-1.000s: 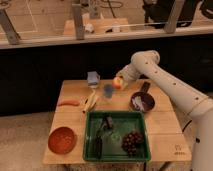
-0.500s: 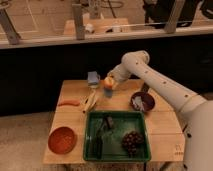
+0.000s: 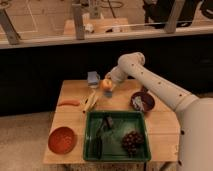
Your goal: Place apple in plastic cup
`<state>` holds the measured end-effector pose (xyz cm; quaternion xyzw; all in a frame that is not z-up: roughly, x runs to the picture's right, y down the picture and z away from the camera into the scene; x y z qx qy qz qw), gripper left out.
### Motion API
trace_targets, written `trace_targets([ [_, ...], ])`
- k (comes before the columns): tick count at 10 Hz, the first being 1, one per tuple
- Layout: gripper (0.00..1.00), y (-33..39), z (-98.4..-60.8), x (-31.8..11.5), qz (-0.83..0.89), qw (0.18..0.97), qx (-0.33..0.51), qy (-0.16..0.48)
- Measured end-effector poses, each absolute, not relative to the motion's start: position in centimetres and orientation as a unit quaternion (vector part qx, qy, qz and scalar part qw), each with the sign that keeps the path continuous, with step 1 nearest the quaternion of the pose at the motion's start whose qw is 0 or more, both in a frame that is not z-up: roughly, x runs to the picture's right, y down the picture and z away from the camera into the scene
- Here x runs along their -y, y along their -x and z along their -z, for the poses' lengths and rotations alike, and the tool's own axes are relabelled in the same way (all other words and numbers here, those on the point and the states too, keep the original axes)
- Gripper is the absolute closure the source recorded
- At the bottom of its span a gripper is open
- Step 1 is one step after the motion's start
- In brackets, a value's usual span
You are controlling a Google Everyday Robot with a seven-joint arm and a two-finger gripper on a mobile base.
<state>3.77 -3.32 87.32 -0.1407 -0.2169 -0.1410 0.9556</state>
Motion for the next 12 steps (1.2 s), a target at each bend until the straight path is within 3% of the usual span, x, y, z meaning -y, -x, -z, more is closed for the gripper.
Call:
trace_targets([
  [3,0.51,-3.2,-88.2,2.9,0.145,0.954,0.214,0.148],
  [6,0.25,-3.5,-88.8,2.9,0.137,0.955,0.212,0.155],
  [7,0.2,-3.4,-89.0,3.0,0.135,0.956,0.211,0.156],
  [12,0.2,-3.6,-89.8,3.1,0.118,0.959,0.201,0.164],
])
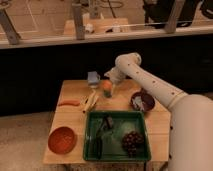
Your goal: Place apple in plastic cup
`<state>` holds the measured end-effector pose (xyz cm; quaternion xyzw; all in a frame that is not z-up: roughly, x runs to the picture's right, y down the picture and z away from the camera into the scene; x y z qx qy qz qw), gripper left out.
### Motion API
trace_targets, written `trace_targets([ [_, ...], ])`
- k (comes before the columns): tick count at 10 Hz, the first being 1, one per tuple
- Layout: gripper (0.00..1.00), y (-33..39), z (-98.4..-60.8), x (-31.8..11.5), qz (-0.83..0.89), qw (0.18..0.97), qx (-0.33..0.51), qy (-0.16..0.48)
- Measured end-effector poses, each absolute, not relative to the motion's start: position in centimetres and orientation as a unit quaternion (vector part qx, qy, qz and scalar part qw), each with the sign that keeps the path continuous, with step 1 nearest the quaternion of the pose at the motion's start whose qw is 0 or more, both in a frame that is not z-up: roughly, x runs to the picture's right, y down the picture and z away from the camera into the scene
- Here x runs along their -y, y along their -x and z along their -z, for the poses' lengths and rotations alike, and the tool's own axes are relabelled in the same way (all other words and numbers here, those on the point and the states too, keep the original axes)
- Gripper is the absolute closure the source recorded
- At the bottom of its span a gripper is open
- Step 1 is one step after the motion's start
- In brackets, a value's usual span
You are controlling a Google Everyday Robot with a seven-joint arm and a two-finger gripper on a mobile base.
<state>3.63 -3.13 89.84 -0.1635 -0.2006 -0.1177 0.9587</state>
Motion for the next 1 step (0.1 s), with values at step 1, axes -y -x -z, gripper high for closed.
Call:
trace_targets([
  [1,0.2,-3.75,-89.86,3.12,0.117,0.959,0.2,0.164],
])
